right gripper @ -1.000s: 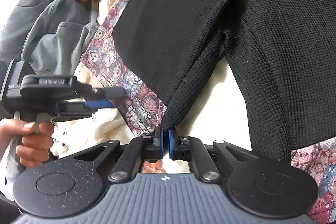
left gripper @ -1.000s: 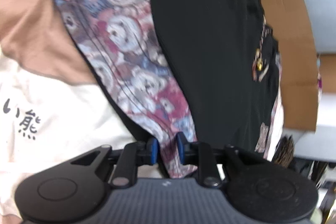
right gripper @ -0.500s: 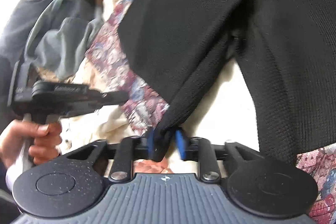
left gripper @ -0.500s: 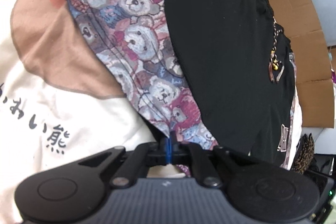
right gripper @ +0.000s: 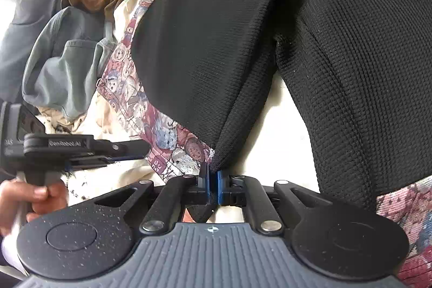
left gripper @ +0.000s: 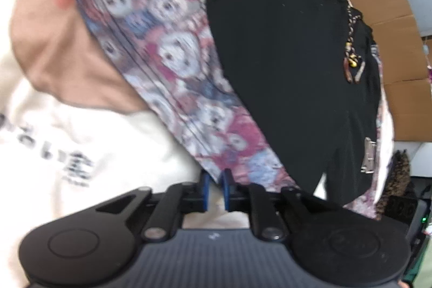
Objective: Fold clothes
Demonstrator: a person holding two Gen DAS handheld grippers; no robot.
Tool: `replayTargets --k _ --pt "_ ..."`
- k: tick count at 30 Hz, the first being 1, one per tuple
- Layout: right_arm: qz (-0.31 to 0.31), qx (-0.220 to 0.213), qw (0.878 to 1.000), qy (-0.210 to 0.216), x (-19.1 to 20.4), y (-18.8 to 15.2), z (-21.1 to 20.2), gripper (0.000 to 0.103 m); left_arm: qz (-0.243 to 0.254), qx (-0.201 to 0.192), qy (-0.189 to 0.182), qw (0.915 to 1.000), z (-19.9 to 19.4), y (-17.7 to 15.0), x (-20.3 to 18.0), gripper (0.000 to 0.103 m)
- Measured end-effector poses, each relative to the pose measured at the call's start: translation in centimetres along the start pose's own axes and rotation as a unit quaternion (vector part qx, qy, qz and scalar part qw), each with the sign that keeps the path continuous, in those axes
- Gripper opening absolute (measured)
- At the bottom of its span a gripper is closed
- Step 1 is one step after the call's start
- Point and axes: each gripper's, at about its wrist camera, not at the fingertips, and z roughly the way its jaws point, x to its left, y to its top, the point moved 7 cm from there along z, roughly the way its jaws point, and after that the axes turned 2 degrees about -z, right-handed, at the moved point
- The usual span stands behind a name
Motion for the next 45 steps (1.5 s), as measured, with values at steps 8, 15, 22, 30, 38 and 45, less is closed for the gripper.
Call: replayTargets --k 8,15,22,30,38,45 --pt "-0.001 0.002 1.000 0.002 0.0 0.0 -0.2 0.003 0.027 -0.084 0.077 0.9931 -5.2 6.3 3.1 0.024" --pt "0.010 0.005 1.000 0.006 -0.2 0.0 -0.3 0.005 0.061 -0.126 0.117 0.9832 -7.6 11.1 5.3 0.029" --pt "0.014 0.006 1.000 0.011 -0.5 -0.1 -0.6 0.006 0.135 -0.143 0.184 0.9631 -7.1 12.3 6.1 0.037" --pt "0.012 0.005 1.000 0.018 -0.7 -0.5 -0.9 0.007 0.177 -0.144 0.182 0.9565 -6.0 13.0 7.3 0.039" --pt "0.014 0.011 0.999 0.028 -0.7 -0.6 -0.4 0.005 0.205 -0.147 0.156 0.9551 -5.6 12.7 8.4 0.039" --pt "0.001 0.012 1.000 0.026 -0.4 -0.6 -0.6 0.002 0.218 -0.137 0.138 0.9564 -5.1 12.4 7.6 0.009"
